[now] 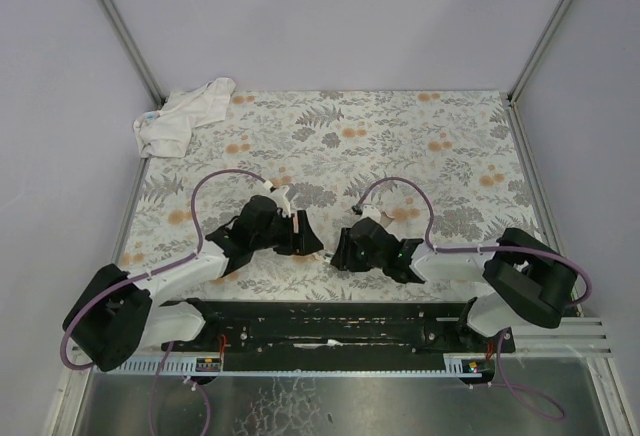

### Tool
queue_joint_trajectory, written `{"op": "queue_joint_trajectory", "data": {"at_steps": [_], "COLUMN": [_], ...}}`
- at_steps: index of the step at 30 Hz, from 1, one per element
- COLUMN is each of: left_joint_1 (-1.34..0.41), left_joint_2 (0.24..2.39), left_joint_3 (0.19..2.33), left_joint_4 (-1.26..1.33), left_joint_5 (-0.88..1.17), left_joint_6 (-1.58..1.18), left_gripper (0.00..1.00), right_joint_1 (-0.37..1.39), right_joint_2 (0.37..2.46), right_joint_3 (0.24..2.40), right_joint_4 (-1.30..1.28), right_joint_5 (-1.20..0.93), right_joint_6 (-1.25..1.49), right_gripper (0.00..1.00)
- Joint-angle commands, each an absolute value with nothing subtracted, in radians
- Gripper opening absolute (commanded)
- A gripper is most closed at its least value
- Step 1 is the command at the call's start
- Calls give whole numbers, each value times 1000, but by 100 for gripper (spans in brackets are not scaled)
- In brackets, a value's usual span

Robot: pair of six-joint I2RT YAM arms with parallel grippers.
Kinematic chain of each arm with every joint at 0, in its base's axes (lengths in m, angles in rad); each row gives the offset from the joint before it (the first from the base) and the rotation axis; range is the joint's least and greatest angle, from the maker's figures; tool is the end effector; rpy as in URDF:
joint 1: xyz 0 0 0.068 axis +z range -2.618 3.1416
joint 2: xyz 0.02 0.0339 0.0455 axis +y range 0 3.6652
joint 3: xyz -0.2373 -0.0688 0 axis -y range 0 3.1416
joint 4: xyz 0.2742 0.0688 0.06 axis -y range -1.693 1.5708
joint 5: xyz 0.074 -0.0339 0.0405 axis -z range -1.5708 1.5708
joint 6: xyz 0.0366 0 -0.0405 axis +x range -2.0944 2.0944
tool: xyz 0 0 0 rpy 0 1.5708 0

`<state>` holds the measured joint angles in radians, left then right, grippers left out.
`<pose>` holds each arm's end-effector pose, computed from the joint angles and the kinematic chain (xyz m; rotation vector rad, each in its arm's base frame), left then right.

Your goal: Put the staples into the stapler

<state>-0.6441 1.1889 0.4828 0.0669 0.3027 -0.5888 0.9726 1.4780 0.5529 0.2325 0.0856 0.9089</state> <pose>0.2066 -0.1688 0.1365 0.2464 2.3571 -0.9808 0.1692 0.2428 0.0963 -0.0284 2.4231 0.8583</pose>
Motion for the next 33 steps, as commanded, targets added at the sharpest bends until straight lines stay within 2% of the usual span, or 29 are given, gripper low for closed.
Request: {"op": "queue_joint_trajectory", "data": {"at_steps": [1,18,28,33], "left_joint_1": [-655,-754,-749,-716], "left_joint_2": [1204,1290,1161,1200], "left_joint_3": [514,543,502,510], "left_joint_4": [89,156,243,274], "left_joint_5": [341,348,241,293], "left_joint_6": [-582,-615,-450,-317], "left_gripper": [63,61,63,67], "right_joint_1": [956,953,901,819], "right_joint_2": [1512,1570,1308,1181], "right_joint_3": [577,581,563,529], "right_joint_4": [252,250,-16,-97], "right_joint_5": [95,97,121,90], "right_joint_6": [914,868,727,654], "right_gripper": [45,39,58,65]}}
